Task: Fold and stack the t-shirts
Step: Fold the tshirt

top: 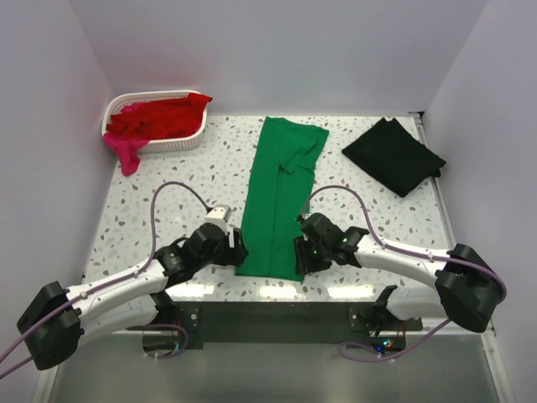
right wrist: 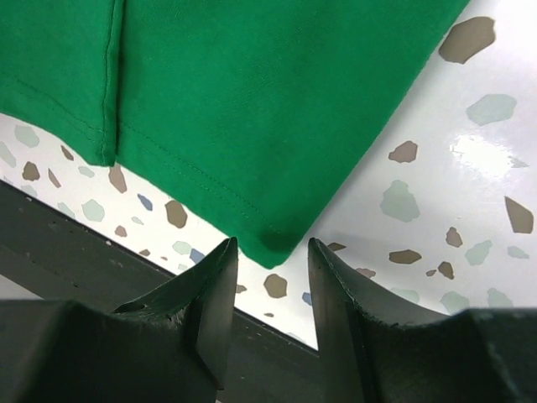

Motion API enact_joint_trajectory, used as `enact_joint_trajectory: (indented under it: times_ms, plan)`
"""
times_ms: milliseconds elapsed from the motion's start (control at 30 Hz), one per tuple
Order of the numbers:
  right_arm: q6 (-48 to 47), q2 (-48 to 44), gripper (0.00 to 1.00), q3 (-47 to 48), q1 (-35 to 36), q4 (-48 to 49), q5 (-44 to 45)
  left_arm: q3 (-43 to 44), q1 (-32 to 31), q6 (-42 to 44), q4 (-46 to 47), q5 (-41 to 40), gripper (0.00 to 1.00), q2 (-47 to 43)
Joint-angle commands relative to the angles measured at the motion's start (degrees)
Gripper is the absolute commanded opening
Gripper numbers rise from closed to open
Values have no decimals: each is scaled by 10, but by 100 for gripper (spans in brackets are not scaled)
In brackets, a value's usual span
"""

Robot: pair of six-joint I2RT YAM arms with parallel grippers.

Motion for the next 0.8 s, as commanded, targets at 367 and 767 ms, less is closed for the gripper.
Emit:
enact_joint_trajectory:
  times_ms: [367, 767]
  plan:
    - [24, 15, 38, -20, 18, 22, -9, -21, -23, -21, -29, 46, 77, 3]
    - [26, 40, 25, -28, 27, 40, -15, -28, -33, -28, -34, 33, 71, 5]
